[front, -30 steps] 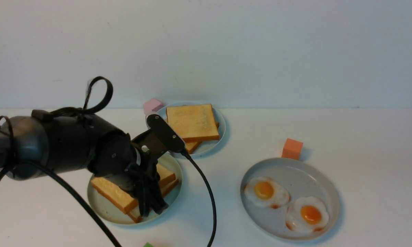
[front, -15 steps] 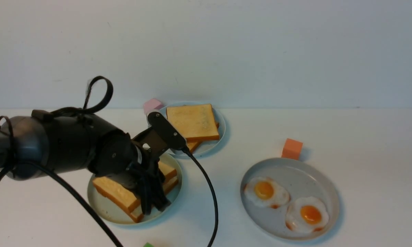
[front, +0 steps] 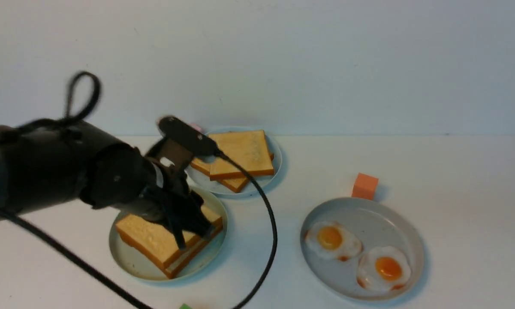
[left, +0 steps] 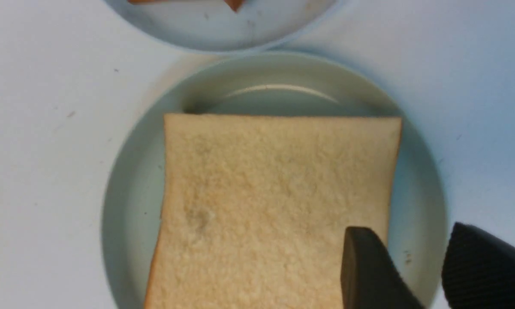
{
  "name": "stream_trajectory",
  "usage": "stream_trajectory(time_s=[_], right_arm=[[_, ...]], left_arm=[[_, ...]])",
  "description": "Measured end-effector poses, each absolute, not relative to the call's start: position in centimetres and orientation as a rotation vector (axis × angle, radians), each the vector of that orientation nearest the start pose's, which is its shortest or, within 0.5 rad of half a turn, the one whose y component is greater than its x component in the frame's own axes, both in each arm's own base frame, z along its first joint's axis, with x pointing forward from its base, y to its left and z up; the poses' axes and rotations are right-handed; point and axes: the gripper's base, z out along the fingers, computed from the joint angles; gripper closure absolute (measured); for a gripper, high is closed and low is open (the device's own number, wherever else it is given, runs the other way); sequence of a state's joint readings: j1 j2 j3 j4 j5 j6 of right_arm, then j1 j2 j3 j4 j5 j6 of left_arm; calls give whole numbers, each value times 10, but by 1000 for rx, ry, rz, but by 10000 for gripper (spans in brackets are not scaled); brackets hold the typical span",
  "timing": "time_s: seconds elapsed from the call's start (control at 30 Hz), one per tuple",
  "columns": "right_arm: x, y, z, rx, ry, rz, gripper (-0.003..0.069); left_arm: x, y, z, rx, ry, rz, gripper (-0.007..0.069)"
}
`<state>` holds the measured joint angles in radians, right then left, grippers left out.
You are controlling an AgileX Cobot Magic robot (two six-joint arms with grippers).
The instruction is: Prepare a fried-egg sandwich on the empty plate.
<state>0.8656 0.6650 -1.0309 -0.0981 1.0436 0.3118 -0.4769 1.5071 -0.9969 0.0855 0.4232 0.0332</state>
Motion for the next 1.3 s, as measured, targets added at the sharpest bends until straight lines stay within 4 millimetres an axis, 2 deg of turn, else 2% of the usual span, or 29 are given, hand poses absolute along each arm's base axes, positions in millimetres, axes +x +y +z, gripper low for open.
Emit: stream_trajectory(time_s=[0.03,0.07,0.13,0.17,0.2,0.23,0.27,0.33,0.37,0.4,0.43,0.5,0.6,0.67,0.8,1.0,1.17,1.3], right_arm=[[66,66,407,-609,2125,554,587],[66,66,407,-609,2126,555,584],[66,66,407,-609,2126,555,582],[66,66,407,-609,2126,555,581],[66,66,407,-609,2126,555,580],[66,66,407,-609,2126,555,579],[66,66,407,-609,2126,555,578],[66,66,407,-609,2126,555,576],[66,66,407,-609,2126,555,575],[66,66,407,-609,2126,555,575],[66,66,407,-609,2127,559,573],[65,66,407,-609,2129,565,569],[65,66,407,-610,2129,568,566],[65,66,407,-610,2129,568,563],[65,66,407,-610,2129,568,559],[65,66,407,-610,2129,568,552],[65,66,407,-609,2130,569,546],[66,61,401,-540,2149,551,539]], left_arm=[[281,-142,265,657,2303,-144,409],[263,-135,299,552,2230,-229,492],[246,-127,322,501,2162,-282,540],[217,-114,350,458,2064,-339,619],[206,-109,356,450,2034,-357,638],[183,-98,365,439,1974,-382,638],[169,-92,367,434,1946,-398,638],[145,-81,364,422,1897,-429,638],[125,-72,356,403,1863,-463,638],[122,-71,355,399,1858,-469,638],[106,-63,344,372,1825,-506,638],[85,-53,324,323,1760,-553,638],[72,-44,306,282,1684,-575,638],[58,-35,282,249,1603,-584,638],[52,-32,267,236,1571,-588,638],[53,-33,249,249,1633,-582,638],[53,-33,244,256,1658,-580,638],[53,-33,244,255,1658,-581,638]])
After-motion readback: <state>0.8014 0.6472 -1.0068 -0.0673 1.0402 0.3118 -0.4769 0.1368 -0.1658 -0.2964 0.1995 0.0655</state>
